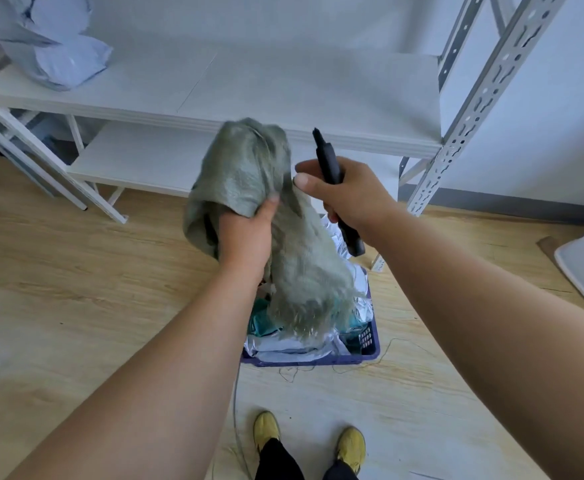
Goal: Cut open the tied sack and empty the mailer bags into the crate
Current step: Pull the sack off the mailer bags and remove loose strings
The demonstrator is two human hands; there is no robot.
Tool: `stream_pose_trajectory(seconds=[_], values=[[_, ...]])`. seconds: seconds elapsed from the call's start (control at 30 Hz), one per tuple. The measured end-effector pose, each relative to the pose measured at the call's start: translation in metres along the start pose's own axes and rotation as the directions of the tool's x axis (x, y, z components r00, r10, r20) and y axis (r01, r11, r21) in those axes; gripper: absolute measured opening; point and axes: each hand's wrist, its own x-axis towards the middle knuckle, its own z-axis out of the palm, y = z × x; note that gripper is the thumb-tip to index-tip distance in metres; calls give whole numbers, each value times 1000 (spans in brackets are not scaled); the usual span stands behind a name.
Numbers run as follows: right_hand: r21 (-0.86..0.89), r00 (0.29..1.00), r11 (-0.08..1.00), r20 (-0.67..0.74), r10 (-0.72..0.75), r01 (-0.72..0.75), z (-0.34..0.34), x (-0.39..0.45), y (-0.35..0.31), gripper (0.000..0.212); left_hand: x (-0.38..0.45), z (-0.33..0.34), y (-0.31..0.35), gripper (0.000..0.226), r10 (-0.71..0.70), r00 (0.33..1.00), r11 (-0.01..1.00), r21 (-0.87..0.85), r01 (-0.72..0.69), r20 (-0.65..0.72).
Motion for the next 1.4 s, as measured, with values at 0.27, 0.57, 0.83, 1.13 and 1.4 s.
stream_pose_trajectory(seconds=[0.27,0.57,0.83,1.13,1.4], values=[[-8,995,996,-36,91,-91,-4,-1,22,29,0,-2,-15,60,-101,993,993,60,97,60],[-60,990,988,19,143,-141,-15,-5,49,49,13,-4,-11,42,-268,963,963,25,268,29],[-428,982,887,-6,188,-173,9,-19,94,69,1,12,4,61,-549,819,791,-212,574,168],[-446,986,888,-162,41,-110,-16,0,63,18,8,15,29,39,-262,947,928,-222,300,185],[-466,981,881,-194,-7,-86,-18,10,44,24,13,13,47,38,-184,969,968,-139,208,168]])
